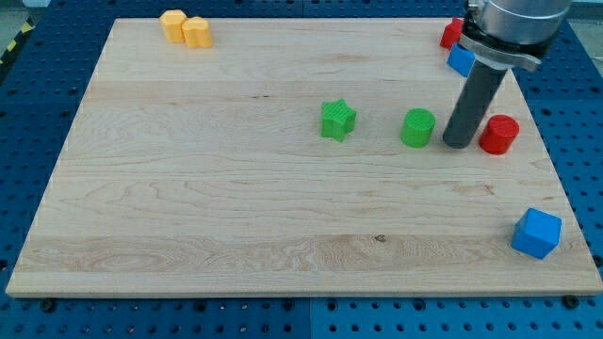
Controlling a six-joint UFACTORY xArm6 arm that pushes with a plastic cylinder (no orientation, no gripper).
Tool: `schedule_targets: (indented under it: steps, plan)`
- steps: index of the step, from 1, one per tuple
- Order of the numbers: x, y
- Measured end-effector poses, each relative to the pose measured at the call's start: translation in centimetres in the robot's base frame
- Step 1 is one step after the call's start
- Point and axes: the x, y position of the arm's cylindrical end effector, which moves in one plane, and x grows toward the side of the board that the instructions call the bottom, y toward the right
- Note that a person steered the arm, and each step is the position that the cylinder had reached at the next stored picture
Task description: Move the green circle into the green star
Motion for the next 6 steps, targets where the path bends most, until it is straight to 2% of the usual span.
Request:
schedule_targets:
  steps: [2, 4, 5, 6]
  plan:
    - [-0.7, -5.0]
    - [-3.1, -9.8]
    - [-3.2, -9.9]
    - [-3.7, -6.8]
